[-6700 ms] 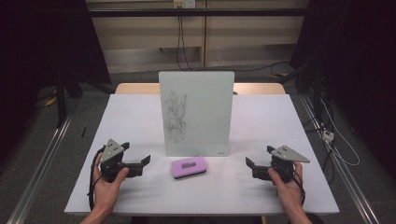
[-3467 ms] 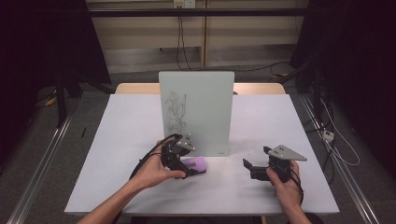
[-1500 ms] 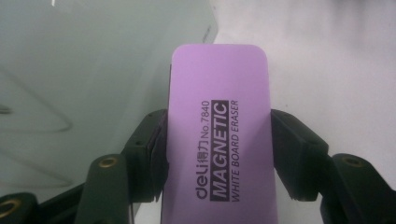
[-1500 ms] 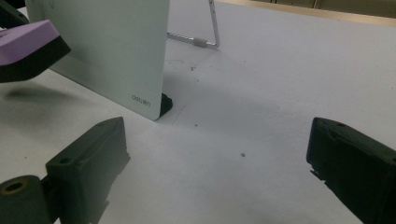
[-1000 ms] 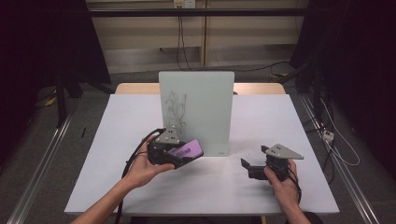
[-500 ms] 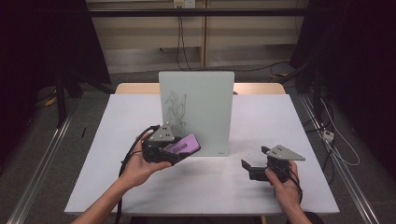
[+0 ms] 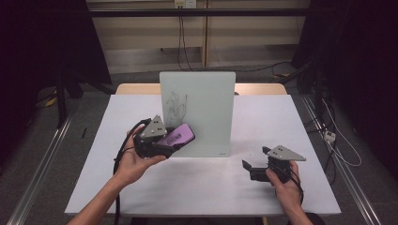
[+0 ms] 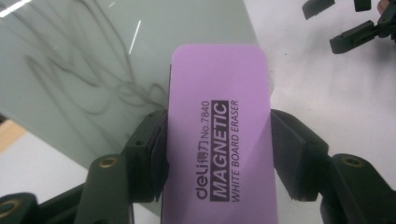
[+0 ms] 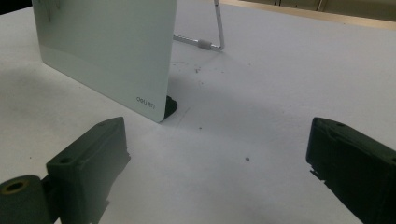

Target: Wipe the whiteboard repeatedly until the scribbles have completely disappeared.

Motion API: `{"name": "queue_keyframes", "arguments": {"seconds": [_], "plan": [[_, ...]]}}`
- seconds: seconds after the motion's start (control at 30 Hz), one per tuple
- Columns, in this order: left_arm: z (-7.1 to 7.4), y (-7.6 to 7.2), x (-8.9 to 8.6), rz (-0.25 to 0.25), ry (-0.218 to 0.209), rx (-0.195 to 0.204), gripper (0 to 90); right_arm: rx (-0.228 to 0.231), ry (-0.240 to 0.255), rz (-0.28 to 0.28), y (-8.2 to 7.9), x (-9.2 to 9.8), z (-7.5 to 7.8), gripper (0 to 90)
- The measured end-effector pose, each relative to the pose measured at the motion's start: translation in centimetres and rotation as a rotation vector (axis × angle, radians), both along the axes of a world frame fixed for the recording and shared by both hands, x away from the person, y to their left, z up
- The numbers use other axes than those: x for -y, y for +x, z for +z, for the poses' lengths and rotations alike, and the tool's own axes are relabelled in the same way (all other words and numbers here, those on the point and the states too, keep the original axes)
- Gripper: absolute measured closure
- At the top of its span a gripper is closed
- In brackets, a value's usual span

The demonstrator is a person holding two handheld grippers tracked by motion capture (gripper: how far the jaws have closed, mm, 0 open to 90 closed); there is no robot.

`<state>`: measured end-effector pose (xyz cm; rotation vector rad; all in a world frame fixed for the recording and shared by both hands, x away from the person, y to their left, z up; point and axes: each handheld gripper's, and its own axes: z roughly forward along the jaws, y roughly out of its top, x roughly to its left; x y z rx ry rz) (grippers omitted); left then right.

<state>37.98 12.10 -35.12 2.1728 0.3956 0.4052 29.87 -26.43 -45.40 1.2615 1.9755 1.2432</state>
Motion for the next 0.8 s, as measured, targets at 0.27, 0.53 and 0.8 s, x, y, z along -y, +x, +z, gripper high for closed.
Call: {"name": "queue_keyframes", "arguments": {"seconds": [0.27, 0.53, 0.8], "plan": [[2.1, 0.6, -0.2, 0.009, -0.010, 0.070, 41.2, -0.001, 0.002, 0.002, 0.1, -0.1, 0.0, 4.9], [4.3, 1.4, -0.1, 0.028, -0.006, 0.142, 41.2, 0.002, 0.004, -0.004, 0.1, 0.0, 0.0, 5.0], [6.0, 2.5, 0.0, 0.040, -0.003, 0.178, 41.2, 0.000, 0.003, 0.001, 0.1, 0.0, 0.0, 4.9]]}}
